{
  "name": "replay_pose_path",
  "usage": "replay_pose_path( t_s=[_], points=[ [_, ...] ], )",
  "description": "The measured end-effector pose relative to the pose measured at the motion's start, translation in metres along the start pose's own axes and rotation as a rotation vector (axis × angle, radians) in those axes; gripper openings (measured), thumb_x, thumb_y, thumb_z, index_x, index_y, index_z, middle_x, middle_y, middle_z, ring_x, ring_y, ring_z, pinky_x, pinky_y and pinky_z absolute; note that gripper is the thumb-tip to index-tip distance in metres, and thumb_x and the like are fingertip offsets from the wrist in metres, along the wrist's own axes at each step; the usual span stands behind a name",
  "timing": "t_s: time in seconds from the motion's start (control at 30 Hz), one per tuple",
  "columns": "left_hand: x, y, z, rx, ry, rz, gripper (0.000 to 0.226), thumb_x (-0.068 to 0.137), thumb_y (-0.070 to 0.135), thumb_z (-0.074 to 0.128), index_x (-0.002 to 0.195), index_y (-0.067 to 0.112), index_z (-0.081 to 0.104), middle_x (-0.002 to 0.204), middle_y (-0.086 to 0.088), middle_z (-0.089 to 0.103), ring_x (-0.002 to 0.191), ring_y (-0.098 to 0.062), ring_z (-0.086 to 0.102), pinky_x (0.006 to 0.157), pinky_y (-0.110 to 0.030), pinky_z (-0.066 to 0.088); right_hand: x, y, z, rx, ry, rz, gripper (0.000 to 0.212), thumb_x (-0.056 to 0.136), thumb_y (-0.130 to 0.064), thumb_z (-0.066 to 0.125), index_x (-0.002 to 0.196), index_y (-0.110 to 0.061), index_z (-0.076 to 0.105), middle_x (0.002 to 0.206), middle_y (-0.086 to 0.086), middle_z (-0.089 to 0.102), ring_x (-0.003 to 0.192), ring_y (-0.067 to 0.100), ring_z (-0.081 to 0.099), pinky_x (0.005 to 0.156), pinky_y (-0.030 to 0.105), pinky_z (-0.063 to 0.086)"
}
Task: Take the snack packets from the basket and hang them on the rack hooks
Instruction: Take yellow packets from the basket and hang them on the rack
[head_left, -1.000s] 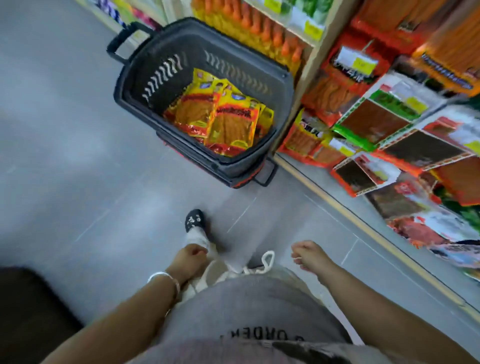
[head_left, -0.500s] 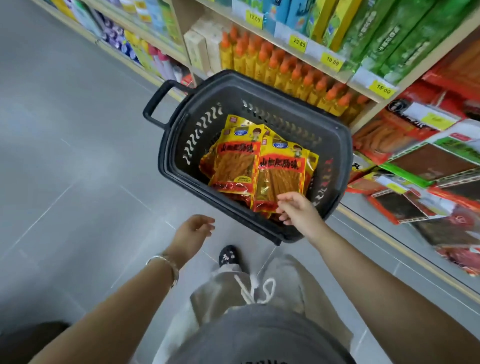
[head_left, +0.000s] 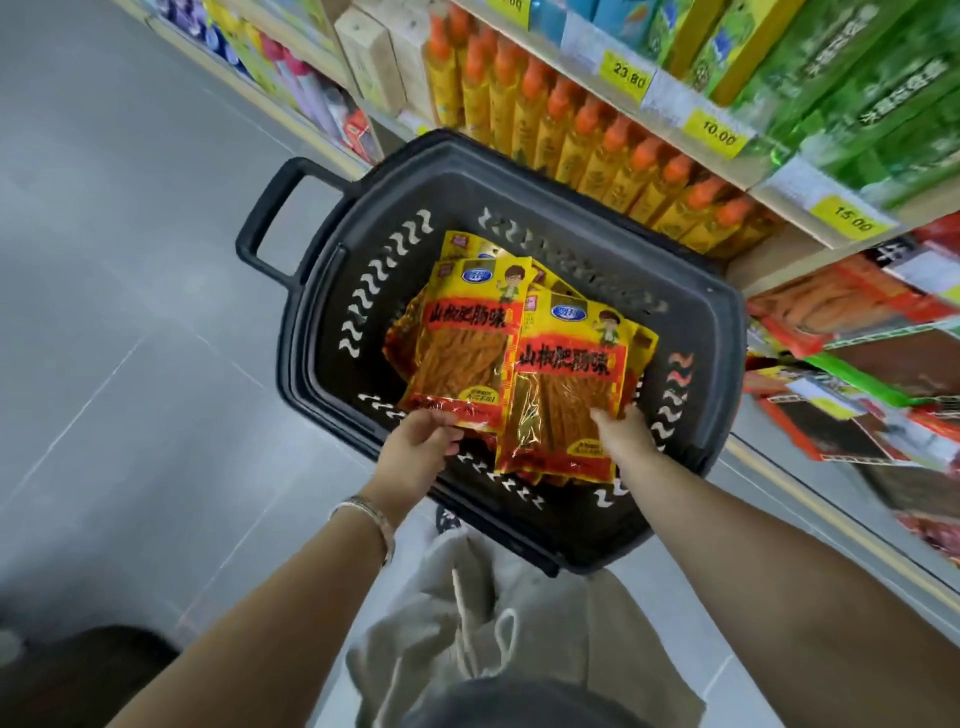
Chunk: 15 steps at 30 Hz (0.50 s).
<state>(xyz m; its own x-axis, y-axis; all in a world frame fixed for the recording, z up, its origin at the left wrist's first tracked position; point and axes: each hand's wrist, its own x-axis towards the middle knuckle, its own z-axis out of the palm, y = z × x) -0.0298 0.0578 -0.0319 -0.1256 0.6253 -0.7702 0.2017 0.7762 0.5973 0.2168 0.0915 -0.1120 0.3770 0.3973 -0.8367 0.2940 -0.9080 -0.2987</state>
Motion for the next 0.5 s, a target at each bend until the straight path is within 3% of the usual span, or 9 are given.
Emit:
replay_pose_path(
  t_s=[0.1,0.2,0.27,0.3,0.37,0.5],
  points=[
    [0.009,0.003,0.004,-0.019,0.007,-0.028,0.019,0.096,0.009,0.044,0.095,0.021,0.058,0.094,0.002,0.065,0.082,-0.01,0.06,0.068,-0.023,0.049,0.007,0.001,-0.001,0.038,0.034,0.014,0.059,0.089,-0.046,0.057,0.133,-0.008,0.047,0.124,0.012,0.055,0.11,0.032,0.054,0.092,0.042,0.043],
    [0.009,0.004,0.003,-0.019,-0.017,-0.052,0.02,0.096,0.008,0.043,0.094,0.021,0.058,0.096,0.0,0.064,0.085,-0.013,0.059,0.068,-0.023,0.049,0.005,0.008,0.0,0.025,0.027,-0.032,0.05,0.089,-0.041,0.059,0.126,-0.009,0.051,0.118,0.004,0.056,0.107,0.028,0.054,0.085,0.035,0.041],
    [0.008,0.005,0.001,-0.02,-0.035,-0.062,0.02,0.097,0.008,0.043,0.095,0.021,0.058,0.098,-0.001,0.064,0.086,-0.013,0.06,0.07,-0.023,0.05,0.0,0.011,0.0,0.034,0.044,-0.105,0.029,0.092,-0.035,0.058,0.109,-0.012,0.055,0.096,0.0,0.055,0.094,0.025,0.053,0.071,0.029,0.039],
    [0.008,0.006,0.001,-0.016,-0.038,-0.062,0.02,0.097,0.008,0.042,0.096,0.02,0.058,0.099,-0.001,0.064,0.086,-0.013,0.061,0.07,-0.023,0.05,-0.005,0.01,0.0,0.076,0.046,-0.14,0.017,0.093,-0.032,0.056,0.094,-0.015,0.053,0.082,-0.001,0.052,0.083,0.023,0.051,0.062,0.029,0.037],
    [0.009,0.009,0.0,-0.002,-0.04,-0.054,0.019,0.098,0.009,0.042,0.1,0.018,0.059,0.099,0.0,0.065,0.085,-0.011,0.062,0.069,-0.02,0.05,-0.019,0.003,-0.001,0.162,0.048,-0.214,0.024,0.095,-0.029,0.052,0.076,-0.019,0.041,0.066,-0.002,0.04,0.063,0.017,0.043,0.052,0.028,0.032],
    [0.012,0.018,-0.007,0.013,-0.072,-0.016,0.01,0.095,0.014,0.052,0.099,0.016,0.06,0.095,0.002,0.065,0.079,-0.008,0.061,0.066,-0.018,0.049,-0.059,-0.015,-0.001,0.082,0.102,-0.508,0.023,0.098,-0.026,0.047,0.077,-0.023,0.037,0.061,-0.004,0.037,0.049,0.009,0.035,0.047,0.025,0.031]
  ],
)
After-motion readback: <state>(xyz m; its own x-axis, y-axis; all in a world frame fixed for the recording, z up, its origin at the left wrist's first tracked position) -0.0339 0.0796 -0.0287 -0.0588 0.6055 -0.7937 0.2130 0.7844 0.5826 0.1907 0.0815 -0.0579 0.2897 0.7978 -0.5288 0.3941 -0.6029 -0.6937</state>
